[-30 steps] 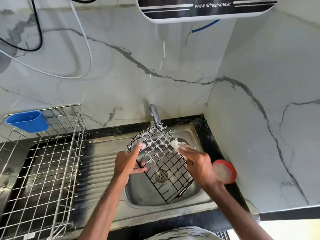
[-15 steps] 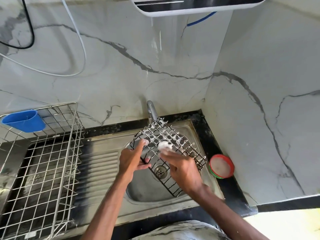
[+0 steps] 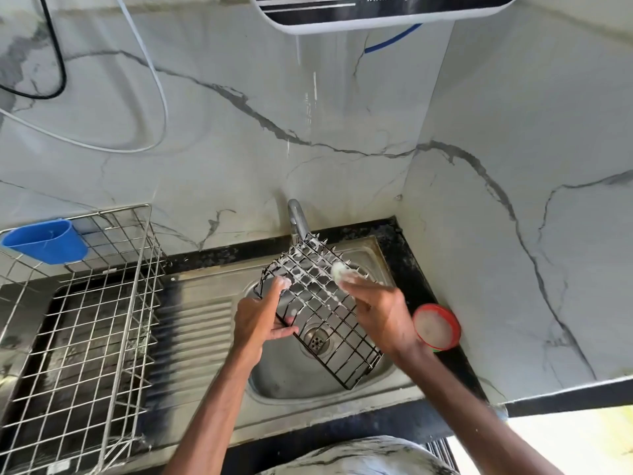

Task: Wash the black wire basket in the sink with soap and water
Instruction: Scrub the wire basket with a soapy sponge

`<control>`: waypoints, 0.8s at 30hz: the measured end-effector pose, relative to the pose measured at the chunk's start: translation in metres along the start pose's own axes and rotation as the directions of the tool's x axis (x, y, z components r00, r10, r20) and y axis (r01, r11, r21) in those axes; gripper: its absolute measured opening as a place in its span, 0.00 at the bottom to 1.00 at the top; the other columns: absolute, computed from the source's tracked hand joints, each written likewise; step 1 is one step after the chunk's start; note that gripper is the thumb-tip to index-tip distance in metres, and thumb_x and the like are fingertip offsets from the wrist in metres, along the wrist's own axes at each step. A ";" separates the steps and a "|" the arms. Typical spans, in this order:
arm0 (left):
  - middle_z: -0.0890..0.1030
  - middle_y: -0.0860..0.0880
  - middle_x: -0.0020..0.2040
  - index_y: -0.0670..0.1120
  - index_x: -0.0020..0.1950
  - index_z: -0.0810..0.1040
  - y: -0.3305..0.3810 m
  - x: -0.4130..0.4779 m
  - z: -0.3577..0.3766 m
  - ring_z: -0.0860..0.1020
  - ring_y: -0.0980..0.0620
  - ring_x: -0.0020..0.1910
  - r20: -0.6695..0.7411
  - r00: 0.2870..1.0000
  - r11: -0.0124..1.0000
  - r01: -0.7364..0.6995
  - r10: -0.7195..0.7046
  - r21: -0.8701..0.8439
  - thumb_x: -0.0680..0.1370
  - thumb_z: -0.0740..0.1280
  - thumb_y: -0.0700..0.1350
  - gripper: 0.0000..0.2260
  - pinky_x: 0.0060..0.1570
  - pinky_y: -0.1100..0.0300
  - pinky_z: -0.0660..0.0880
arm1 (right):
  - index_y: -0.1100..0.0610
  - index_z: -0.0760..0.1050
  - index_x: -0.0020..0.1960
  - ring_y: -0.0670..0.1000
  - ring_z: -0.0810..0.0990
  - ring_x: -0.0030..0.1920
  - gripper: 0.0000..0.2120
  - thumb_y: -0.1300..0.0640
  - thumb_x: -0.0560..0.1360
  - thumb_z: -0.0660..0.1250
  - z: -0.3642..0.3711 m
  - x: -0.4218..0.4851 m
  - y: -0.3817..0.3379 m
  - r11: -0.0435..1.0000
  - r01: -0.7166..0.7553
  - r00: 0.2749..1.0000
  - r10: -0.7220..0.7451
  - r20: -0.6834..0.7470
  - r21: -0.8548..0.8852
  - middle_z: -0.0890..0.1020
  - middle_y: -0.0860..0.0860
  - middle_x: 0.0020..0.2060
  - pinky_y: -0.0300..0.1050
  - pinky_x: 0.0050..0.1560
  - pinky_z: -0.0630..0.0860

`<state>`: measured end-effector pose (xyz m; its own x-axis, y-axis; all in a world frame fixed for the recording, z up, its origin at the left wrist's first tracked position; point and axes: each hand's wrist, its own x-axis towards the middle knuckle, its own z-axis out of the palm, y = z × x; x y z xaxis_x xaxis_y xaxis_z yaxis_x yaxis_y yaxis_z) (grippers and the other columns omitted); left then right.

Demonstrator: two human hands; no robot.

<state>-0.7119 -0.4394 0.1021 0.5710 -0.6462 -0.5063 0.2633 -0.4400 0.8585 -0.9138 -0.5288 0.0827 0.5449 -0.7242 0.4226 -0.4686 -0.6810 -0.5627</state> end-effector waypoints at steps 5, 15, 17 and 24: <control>0.86 0.38 0.40 0.46 0.45 0.86 -0.005 0.006 -0.004 0.87 0.40 0.38 -0.030 1.000 0.999 0.002 -0.001 0.040 0.74 0.72 0.65 0.22 0.31 0.55 0.83 | 0.54 0.83 0.60 0.45 0.80 0.64 0.25 0.74 0.72 0.61 0.022 -0.026 -0.054 0.968 0.205 0.958 -0.228 0.172 0.142 0.83 0.49 0.62 0.41 0.54 0.82; 0.83 0.28 0.51 0.58 0.55 0.81 0.000 0.004 -0.017 0.87 0.35 0.45 -0.010 0.999 0.999 -0.039 0.039 0.001 0.57 0.68 0.76 0.33 0.32 0.57 0.84 | 0.58 0.84 0.60 0.46 0.78 0.66 0.28 0.79 0.67 0.63 -0.009 -0.043 -0.032 0.970 0.165 0.978 -0.185 0.101 0.176 0.81 0.50 0.64 0.44 0.64 0.77; 0.83 0.26 0.52 0.63 0.52 0.80 0.001 -0.001 -0.015 0.86 0.34 0.45 0.028 0.998 0.998 -0.049 0.049 -0.027 0.59 0.68 0.75 0.26 0.33 0.56 0.84 | 0.58 0.83 0.61 0.48 0.81 0.63 0.27 0.79 0.68 0.66 -0.011 -0.031 -0.028 0.982 0.105 0.989 -0.120 0.085 0.160 0.82 0.52 0.62 0.45 0.57 0.82; 0.81 0.24 0.50 0.50 0.59 0.85 -0.003 0.002 -0.007 0.87 0.35 0.42 0.025 0.998 0.998 -0.059 0.059 -0.007 0.68 0.70 0.70 0.30 0.31 0.56 0.83 | 0.57 0.81 0.64 0.50 0.81 0.63 0.27 0.76 0.71 0.63 0.013 -0.003 -0.039 0.978 0.176 0.956 -0.196 0.219 0.108 0.80 0.53 0.65 0.44 0.53 0.83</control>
<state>-0.7057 -0.4349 0.0992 0.5658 -0.6868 -0.4563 0.2345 -0.3965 0.8876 -0.8881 -0.4989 0.0939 0.7651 -0.5346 0.3588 -0.2873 -0.7822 -0.5528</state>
